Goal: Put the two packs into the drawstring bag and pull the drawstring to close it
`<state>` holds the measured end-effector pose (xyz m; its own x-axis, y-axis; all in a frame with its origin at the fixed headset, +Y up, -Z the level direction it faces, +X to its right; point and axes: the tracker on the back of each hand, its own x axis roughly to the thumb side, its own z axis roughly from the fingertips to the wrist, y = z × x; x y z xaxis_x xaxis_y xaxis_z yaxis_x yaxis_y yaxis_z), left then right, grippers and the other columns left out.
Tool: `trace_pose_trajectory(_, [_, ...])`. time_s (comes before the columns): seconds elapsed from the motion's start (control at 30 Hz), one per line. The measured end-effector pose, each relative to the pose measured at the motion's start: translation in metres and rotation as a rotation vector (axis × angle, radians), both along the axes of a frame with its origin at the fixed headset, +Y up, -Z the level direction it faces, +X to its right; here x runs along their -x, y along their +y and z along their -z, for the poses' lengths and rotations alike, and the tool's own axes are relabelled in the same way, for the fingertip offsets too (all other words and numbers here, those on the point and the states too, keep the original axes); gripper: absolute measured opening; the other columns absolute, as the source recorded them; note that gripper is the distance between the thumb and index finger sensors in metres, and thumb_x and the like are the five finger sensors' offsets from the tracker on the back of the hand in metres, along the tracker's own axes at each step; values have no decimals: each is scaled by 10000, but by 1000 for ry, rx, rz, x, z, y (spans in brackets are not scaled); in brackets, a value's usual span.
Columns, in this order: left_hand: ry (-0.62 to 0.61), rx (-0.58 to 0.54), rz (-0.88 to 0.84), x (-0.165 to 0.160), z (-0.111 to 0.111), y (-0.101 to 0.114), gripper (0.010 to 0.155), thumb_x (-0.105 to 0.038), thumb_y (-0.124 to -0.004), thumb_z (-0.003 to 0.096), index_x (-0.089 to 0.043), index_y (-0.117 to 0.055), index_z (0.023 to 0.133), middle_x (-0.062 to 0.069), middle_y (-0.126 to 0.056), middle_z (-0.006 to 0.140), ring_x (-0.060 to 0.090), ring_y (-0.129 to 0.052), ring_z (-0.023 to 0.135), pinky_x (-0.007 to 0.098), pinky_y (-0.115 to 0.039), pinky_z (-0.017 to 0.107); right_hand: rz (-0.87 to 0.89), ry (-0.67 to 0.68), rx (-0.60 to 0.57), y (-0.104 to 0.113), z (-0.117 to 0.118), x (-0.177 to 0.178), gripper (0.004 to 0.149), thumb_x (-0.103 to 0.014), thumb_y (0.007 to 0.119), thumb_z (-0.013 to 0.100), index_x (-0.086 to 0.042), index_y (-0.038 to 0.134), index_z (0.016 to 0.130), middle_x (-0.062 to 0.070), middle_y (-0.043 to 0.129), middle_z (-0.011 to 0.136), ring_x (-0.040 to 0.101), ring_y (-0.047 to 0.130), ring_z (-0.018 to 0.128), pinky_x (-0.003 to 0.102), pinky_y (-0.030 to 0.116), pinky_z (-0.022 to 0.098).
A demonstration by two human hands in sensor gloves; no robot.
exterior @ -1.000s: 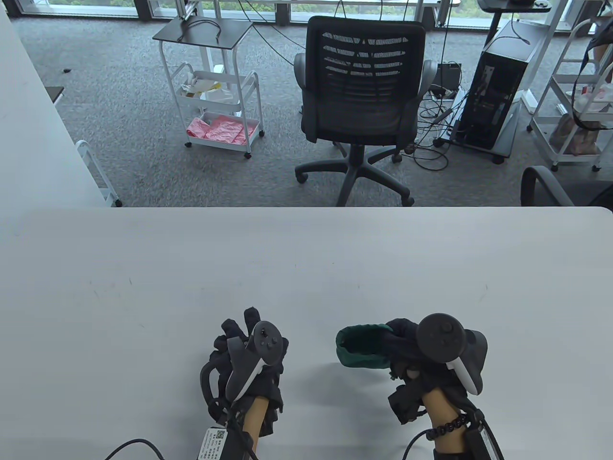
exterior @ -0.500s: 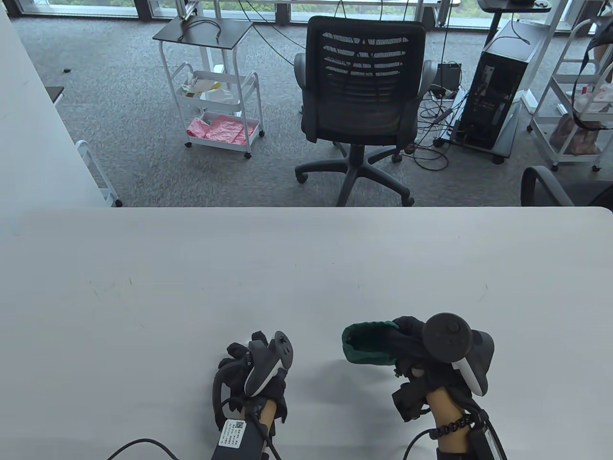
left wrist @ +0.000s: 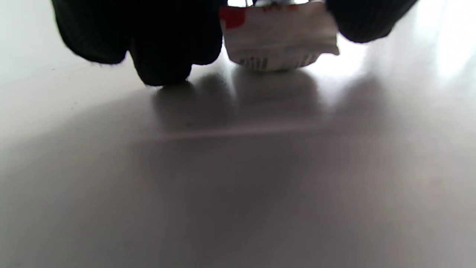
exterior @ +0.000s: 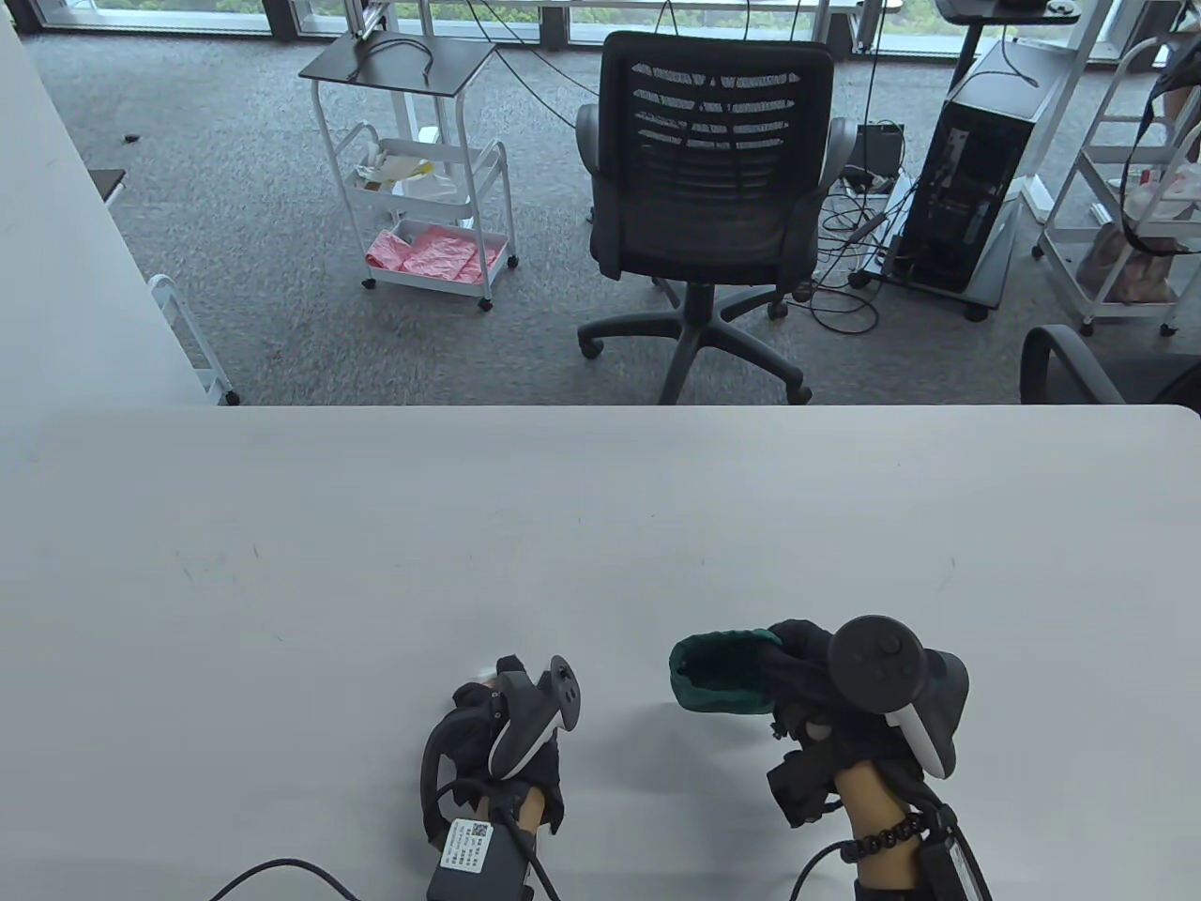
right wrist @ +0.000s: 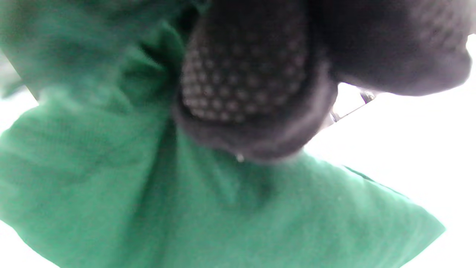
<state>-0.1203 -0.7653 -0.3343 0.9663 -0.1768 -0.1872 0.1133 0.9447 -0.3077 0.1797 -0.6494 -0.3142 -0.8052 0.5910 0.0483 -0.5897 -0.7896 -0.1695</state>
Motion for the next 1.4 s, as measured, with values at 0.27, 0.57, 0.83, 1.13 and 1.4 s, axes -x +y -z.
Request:
trace_pose_trajectory(0.27, [10,-8,25,-1,2,0,704,-530,-689,526,-254,-414,1112,278,-684,1025,441,-885,828,613,-746,618,-3,0,-3,0,0,0,407,-357,835,484,-32,934,709,92,1049,430,101,1063,152,291,955,125])
trace_pose_trajectory(0.57, [57,-62,-24,3,4,4,616,-421,-752,522,-298,-524,1080,294,-734,983,408,-956,767,565,-819,598,-10,-4,-1,-1,0,1,407,-356,836,485,-32,933,710,93,1050,429,101,1063,152,292,955,124])
trace_pose_trajectory(0.83, [79,-147,-115,8,5,11,599,-407,-788,501,-301,-590,1057,295,-746,974,363,-995,743,530,-874,585,-13,-4,-11,0,0,2,407,-356,835,486,-32,932,713,93,1049,434,104,1064,156,294,955,128])
trace_pose_trajectory(1.13, [44,-323,-408,15,-9,48,563,-423,-778,499,-219,-671,1013,306,-621,1017,317,-1018,696,508,-892,566,-43,3,-26,4,1,9,408,-355,836,485,-30,933,712,95,1049,432,105,1064,154,295,954,126])
trace_pose_trajectory(1.4, [-57,-421,-640,5,-21,71,542,-447,-762,505,-197,-704,982,271,-639,1009,288,-1046,657,484,-922,536,-21,-37,-35,8,-3,0,406,-353,836,486,-28,934,711,98,1050,429,104,1064,151,294,954,124])
